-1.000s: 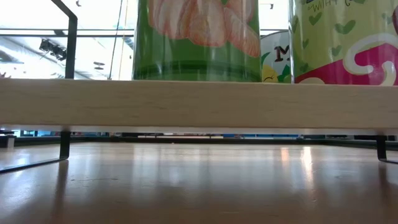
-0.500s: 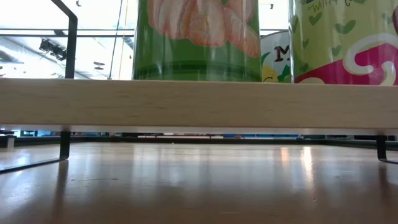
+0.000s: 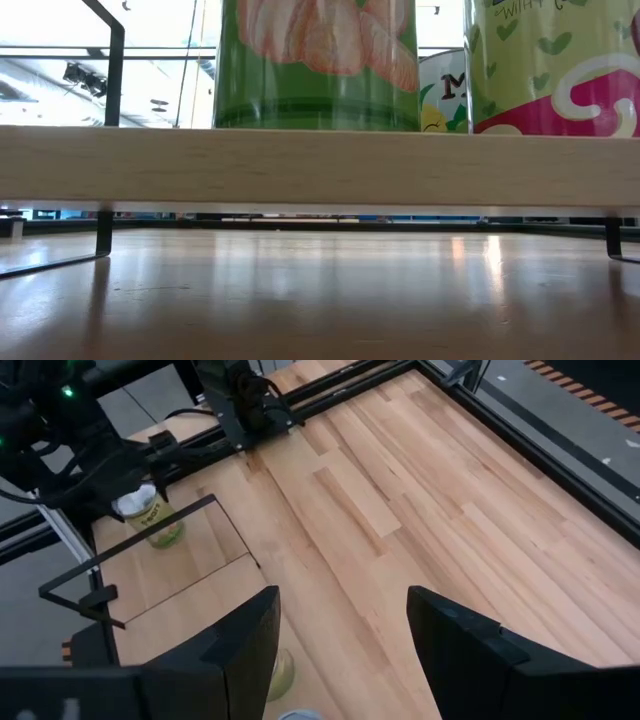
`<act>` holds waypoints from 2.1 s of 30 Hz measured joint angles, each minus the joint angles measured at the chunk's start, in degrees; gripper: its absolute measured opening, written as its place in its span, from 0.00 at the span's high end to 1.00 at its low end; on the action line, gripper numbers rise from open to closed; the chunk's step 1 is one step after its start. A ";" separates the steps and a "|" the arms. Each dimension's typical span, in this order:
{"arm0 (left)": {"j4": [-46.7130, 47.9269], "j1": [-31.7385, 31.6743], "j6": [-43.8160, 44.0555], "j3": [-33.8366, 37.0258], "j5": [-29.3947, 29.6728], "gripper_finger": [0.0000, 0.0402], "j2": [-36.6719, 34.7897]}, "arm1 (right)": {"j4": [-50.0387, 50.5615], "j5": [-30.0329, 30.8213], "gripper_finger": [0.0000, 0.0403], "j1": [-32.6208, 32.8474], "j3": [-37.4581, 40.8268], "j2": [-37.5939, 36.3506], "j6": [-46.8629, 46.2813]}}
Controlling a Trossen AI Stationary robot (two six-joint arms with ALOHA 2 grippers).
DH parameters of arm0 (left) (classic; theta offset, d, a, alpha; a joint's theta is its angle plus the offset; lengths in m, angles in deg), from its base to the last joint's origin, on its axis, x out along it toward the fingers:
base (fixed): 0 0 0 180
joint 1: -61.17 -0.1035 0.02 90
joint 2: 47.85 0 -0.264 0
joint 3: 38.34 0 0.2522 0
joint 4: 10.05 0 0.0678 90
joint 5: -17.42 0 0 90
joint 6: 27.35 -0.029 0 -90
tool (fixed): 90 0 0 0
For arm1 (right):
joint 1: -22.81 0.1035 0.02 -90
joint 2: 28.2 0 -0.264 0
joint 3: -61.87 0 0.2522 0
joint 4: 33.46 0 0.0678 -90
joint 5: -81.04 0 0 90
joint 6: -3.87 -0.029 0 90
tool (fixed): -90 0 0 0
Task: Pick and place cans onto a shelf
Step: Put the canned pears on the left shelf
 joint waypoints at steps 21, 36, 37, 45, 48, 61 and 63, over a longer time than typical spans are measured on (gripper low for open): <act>38.87 -9.72 -43.55 -41.44 5.40 0.21 0.02 | 0.04 -0.01 0.44 -1.20 0.00 0.00 1.68; 24.32 -29.37 -54.39 -47.73 3.31 0.21 3.92 | -0.10 -0.14 0.44 -1.20 2.74 0.00 -0.65; 23.45 -30.04 -54.99 -47.73 2.09 0.21 4.82 | -0.12 -0.31 0.44 -1.20 3.36 0.00 -1.36; 23.05 -33.08 -63.99 -53.19 -2.00 0.21 13.61 | 0.17 -4.57 0.44 -1.20 6.10 0.04 -3.09; 23.68 -34.15 -67.74 -53.89 -2.15 0.21 16.18 | 0.24 -6.15 0.44 -1.20 6.10 0.03 -2.99; 25.97 -37.45 -80.92 -52.51 -5.25 0.21 20.41 | 1.70 -9.23 0.44 0.44 6.08 -0.20 -5.36; 24.79 -38.38 -81.79 -50.95 -5.43 0.21 20.52 | 1.73 -9.23 0.44 0.93 6.08 -0.22 -6.02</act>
